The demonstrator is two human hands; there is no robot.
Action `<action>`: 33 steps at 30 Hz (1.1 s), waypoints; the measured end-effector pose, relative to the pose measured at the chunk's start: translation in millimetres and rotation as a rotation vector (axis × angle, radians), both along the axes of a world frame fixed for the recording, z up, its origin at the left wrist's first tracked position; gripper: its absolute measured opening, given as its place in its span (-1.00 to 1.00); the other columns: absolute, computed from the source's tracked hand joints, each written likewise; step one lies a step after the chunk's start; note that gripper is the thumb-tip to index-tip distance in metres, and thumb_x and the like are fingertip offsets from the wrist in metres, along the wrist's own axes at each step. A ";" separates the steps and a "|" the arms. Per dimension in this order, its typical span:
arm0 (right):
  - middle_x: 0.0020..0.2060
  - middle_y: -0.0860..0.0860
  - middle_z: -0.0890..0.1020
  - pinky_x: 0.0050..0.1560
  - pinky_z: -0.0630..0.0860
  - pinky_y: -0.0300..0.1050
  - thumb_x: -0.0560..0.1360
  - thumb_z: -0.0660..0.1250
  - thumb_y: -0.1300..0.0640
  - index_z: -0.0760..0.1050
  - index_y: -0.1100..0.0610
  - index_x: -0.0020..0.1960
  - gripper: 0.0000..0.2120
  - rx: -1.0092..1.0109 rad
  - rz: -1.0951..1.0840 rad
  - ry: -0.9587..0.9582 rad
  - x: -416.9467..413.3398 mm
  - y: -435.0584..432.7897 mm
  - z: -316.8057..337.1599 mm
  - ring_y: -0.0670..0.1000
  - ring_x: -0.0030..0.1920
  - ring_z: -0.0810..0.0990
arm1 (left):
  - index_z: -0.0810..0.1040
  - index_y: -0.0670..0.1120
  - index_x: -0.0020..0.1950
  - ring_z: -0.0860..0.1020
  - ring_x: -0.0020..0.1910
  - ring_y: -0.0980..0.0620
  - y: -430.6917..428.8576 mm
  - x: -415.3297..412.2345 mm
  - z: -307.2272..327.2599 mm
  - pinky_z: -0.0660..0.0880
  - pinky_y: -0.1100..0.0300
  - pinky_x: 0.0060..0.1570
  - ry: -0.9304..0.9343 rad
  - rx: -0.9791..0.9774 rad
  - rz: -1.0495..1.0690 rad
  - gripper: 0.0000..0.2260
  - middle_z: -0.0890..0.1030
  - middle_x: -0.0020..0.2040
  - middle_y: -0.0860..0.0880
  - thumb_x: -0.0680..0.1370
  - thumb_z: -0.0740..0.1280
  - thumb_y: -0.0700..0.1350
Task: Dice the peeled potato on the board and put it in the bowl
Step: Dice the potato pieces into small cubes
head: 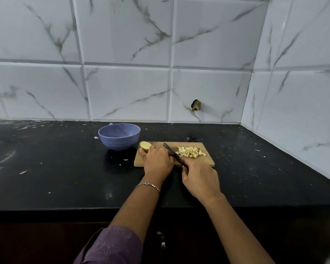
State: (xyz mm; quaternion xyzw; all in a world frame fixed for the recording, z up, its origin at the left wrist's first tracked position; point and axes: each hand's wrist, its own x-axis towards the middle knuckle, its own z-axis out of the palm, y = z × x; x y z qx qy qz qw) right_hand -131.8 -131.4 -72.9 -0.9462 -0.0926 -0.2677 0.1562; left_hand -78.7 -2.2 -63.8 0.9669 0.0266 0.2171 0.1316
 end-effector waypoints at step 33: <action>-0.04 -0.12 0.66 -0.11 0.55 -0.19 0.61 0.24 0.00 0.50 -0.12 0.32 -0.71 0.015 0.012 -0.054 -8.4 -0.7 -0.3 -0.12 -0.07 0.62 | 0.39 0.02 0.31 0.43 0.29 -0.04 2.3 -3.9 1.2 0.12 -0.17 0.40 -0.099 -0.237 0.101 -0.68 0.55 0.21 0.00 0.56 0.27 -0.12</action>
